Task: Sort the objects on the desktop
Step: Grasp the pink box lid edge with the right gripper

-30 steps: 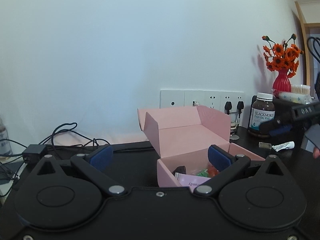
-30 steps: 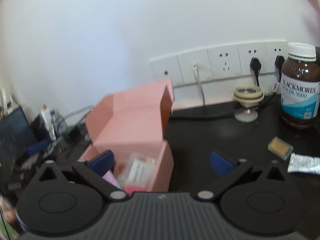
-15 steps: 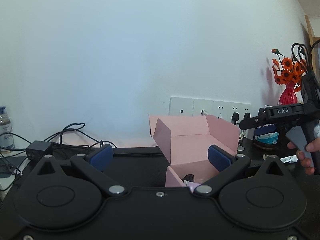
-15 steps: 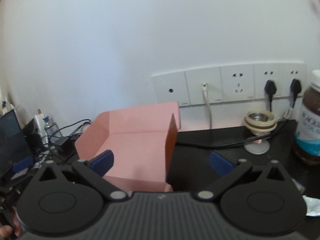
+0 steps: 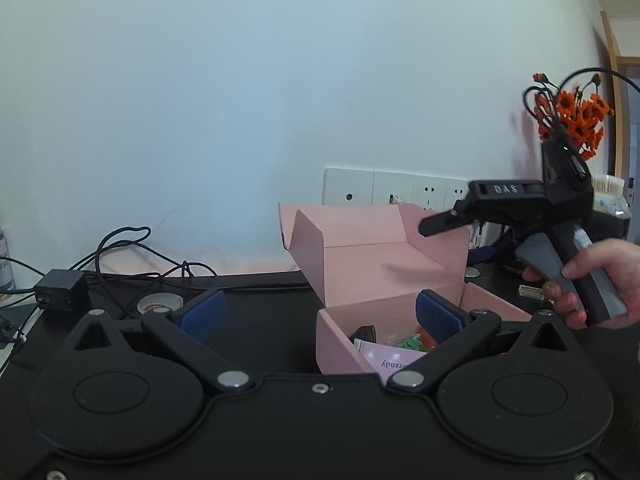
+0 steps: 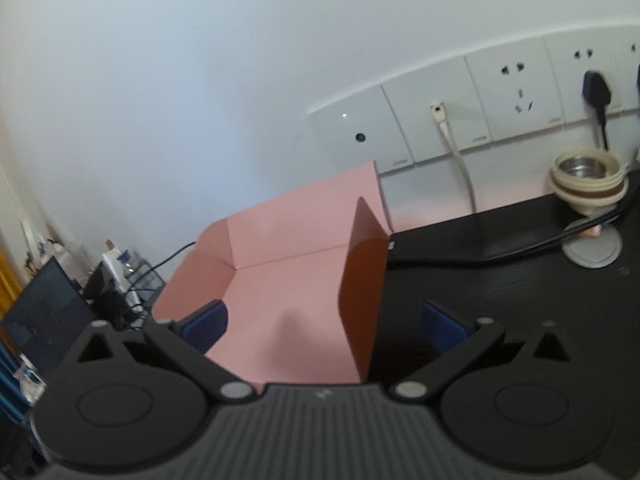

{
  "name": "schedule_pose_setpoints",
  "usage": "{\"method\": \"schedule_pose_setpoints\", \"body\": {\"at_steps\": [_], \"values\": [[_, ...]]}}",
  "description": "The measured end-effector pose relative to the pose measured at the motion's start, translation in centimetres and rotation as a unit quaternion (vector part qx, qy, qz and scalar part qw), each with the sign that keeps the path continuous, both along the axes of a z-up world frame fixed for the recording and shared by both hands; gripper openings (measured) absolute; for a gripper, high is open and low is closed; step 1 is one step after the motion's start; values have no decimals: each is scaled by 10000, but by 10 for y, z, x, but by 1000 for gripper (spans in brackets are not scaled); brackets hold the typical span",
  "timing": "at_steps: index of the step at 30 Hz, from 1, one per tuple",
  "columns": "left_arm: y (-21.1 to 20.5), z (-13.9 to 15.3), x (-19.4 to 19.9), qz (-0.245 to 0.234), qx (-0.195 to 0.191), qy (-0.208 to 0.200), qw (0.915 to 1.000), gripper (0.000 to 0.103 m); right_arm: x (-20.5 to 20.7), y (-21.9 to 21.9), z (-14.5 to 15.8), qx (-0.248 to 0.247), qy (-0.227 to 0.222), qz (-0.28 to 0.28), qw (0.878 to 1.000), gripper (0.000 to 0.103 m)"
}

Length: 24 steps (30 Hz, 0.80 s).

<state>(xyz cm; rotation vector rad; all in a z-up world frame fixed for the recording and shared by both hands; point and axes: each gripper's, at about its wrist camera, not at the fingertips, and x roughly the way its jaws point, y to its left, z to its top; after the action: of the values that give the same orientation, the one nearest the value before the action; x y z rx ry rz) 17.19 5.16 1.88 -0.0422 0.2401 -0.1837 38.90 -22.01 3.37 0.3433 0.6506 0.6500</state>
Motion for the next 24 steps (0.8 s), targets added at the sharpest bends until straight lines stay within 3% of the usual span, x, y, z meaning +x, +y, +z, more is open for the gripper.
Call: {"method": "schedule_pose_setpoints", "body": {"at_steps": [10, 24], "values": [[-6, -2, 3, -126, 112, 105, 9998, 103, 24, 3, -10, 836, 441, 266, 9952, 102], [-8, -2, 2, -370, -83, 94, 9992, 103, -5, -9, 17, 1015, 50, 508, 9935, 102]]}}
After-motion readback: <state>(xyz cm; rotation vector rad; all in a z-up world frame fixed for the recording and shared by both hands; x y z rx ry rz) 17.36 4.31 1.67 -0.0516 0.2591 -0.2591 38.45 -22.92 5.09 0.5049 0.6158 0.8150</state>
